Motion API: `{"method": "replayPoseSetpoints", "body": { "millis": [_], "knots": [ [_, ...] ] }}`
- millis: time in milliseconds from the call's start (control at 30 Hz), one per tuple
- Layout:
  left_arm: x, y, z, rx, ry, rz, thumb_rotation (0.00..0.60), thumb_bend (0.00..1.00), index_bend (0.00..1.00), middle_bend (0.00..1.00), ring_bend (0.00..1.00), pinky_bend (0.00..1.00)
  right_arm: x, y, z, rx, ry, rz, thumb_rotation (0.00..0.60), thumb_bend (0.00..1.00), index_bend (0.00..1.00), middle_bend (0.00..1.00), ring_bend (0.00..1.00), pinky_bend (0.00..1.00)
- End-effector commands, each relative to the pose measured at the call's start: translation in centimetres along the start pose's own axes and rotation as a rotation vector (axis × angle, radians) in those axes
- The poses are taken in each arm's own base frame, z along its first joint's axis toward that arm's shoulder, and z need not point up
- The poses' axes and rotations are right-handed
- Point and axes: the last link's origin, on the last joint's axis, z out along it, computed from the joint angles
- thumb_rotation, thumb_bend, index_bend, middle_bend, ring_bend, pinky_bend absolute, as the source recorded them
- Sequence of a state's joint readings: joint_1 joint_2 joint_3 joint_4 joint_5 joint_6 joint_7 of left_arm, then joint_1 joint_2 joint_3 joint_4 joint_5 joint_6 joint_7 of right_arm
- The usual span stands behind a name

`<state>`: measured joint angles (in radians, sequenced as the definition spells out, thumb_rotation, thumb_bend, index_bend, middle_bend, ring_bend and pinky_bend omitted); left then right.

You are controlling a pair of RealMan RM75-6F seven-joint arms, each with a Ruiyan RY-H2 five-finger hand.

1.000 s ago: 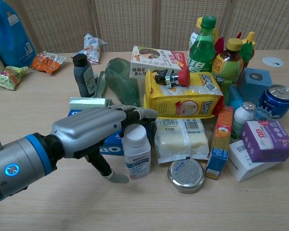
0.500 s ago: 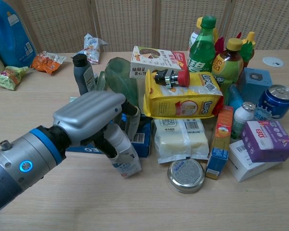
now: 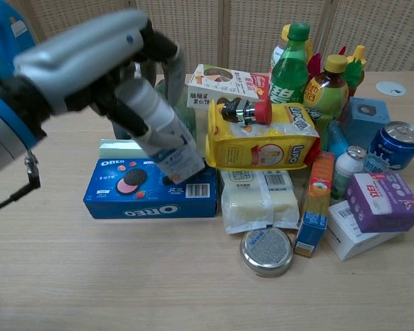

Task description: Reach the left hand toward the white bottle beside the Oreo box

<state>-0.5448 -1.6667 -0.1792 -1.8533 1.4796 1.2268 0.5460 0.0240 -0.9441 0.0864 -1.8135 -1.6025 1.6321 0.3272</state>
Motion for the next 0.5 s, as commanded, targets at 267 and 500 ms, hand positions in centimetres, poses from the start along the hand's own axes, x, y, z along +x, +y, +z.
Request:
{"method": "replayPoseSetpoints", "body": {
  "millis": [267,500],
  "knots": [
    [10.9,2.8,1.6,-0.024,0.2,0.07,0.6,0.02,0.82,0.74,0.75,0.85,-0.1,-0.1,0.0,0.003,-0.004,-0.003,0.6,0.0,0.0,0.0,0.0,0.0],
    [11.8,3.7,1.8,-0.029,0.196,0.086,0.6,0.02,0.82,0.73,0.75,0.85,0.0,-0.2,-0.1,0.004,0.0,-0.002,0.6,0.0,0.0,0.0,0.0,0.0]
  ]
}}
